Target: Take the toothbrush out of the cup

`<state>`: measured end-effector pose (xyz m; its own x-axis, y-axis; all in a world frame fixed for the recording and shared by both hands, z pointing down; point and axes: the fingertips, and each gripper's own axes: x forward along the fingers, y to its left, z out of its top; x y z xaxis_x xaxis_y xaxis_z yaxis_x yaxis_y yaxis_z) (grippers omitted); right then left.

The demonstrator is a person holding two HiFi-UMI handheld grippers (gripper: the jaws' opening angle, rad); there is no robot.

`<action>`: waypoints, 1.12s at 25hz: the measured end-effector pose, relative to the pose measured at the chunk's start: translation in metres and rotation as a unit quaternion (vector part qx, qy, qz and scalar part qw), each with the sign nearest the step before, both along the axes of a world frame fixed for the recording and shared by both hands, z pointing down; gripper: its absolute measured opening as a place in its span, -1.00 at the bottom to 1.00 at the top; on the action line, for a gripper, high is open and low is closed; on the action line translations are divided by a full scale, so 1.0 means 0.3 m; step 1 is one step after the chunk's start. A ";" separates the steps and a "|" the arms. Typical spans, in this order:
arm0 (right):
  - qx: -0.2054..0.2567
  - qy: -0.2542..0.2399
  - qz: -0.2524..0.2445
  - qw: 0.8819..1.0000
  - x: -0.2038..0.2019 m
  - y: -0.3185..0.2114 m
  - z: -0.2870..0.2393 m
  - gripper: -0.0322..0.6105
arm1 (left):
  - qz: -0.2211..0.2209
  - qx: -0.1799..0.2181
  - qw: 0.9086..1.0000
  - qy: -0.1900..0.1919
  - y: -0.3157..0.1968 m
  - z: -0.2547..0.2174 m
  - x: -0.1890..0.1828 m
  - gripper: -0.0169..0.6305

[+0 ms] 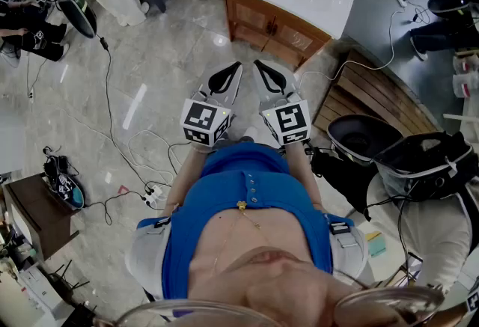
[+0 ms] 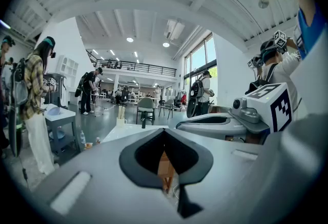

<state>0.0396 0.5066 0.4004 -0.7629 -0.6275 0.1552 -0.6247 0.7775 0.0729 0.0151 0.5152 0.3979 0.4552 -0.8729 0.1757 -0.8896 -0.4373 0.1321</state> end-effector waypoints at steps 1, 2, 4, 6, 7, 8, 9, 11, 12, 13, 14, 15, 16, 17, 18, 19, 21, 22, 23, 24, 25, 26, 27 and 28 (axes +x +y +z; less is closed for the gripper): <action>0.003 -0.001 0.001 1.000 0.005 -0.004 -0.001 -0.90 | -0.001 0.002 1.000 -0.001 -0.003 -0.002 0.002 -0.94; 0.005 -0.003 0.001 1.000 0.009 -0.007 -0.004 -0.90 | -0.002 0.003 1.000 -0.002 -0.006 -0.005 0.004 -0.94; 0.008 -0.009 0.000 1.000 0.016 -0.010 -0.006 -0.90 | -0.004 0.007 1.000 0.001 -0.008 -0.011 0.008 -0.94; 0.007 -0.014 -0.004 1.000 0.021 -0.006 -0.005 -0.90 | -0.006 0.011 1.000 0.007 -0.005 -0.018 0.014 -0.94; 0.007 -0.017 -0.006 1.000 0.022 -0.005 -0.008 -0.90 | -0.007 0.013 1.000 0.007 -0.003 -0.020 0.017 -0.94; 0.005 -0.018 -0.007 1.000 0.024 -0.005 -0.008 -0.90 | -0.008 0.014 1.000 0.007 -0.002 -0.021 0.018 -0.94; 0.003 -0.019 -0.006 1.000 0.026 -0.008 -0.003 -0.90 | -0.010 0.014 1.000 0.006 -0.001 -0.019 0.018 -0.94; -0.003 -0.018 -0.004 1.000 0.028 -0.017 0.009 -0.90 | -0.015 0.012 1.000 0.007 -0.004 -0.011 0.009 -0.94; -0.004 -0.017 -0.004 1.000 0.025 -0.022 0.015 -0.90 | -0.019 0.011 1.000 0.008 -0.009 -0.005 -0.001 -0.94; -0.006 -0.017 -0.004 1.000 0.022 -0.028 0.021 -0.90 | -0.023 0.010 1.000 0.008 -0.016 0.002 -0.010 -0.94; -0.007 -0.017 -0.003 1.000 0.019 -0.035 0.026 -0.90 | -0.026 0.010 1.000 0.008 -0.025 0.009 -0.019 -0.94; -0.009 -0.018 -0.002 1.000 0.015 -0.045 0.030 -0.90 | -0.027 0.009 1.000 0.011 -0.036 0.014 -0.026 -0.94; -0.011 -0.017 0.000 1.000 0.010 -0.057 0.036 -0.90 | -0.026 0.009 1.000 0.014 -0.049 0.016 -0.032 -0.94; -0.016 -0.013 0.003 1.000 0.005 -0.071 0.043 -0.90 | -0.022 0.010 1.000 0.019 -0.065 0.016 -0.038 -0.94; -0.020 -0.009 0.007 1.000 -0.002 -0.088 0.048 -0.90 | -0.018 0.011 1.000 0.022 -0.083 0.013 -0.043 -0.94; -0.019 -0.007 0.009 1.000 -0.012 -0.108 0.047 -0.90 | -0.014 0.013 1.000 0.025 -0.104 0.011 -0.050 -0.94; -0.011 -0.012 0.012 1.000 -0.039 -0.149 0.035 -0.90 | -0.006 0.015 0.999 0.028 -0.148 0.009 -0.064 -0.94; -0.009 -0.013 0.014 1.000 -0.051 -0.171 0.033 -0.90 | -0.002 0.017 0.999 0.030 -0.174 0.007 -0.070 -0.94; -0.007 -0.011 0.016 1.000 -0.062 -0.197 0.032 -0.90 | 0.004 0.018 0.999 0.032 -0.204 0.005 -0.076 -0.94; -0.005 -0.009 0.019 1.000 -0.072 -0.229 0.033 -0.90 | 0.010 0.020 0.999 0.033 -0.238 0.003 -0.080 -0.94; -0.005 -0.006 0.022 1.000 -0.080 -0.262 0.037 -0.90 | 0.017 0.021 0.999 0.032 -0.274 0.002 -0.085 -0.94; -0.006 -0.004 0.025 1.000 -0.089 -0.296 0.043 -0.90 | 0.023 0.022 0.999 0.031 -0.310 0.002 -0.091 -0.94; -0.008 -0.002 0.027 1.000 -0.098 -0.328 0.049 -0.90 | 0.029 0.023 0.999 0.030 -0.345 0.003 -0.098 -0.94; -0.008 -0.003 0.029 1.000 -0.109 -0.358 0.051 -0.90 | 0.033 0.025 0.999 0.028 -0.377 0.004 -0.107 -0.94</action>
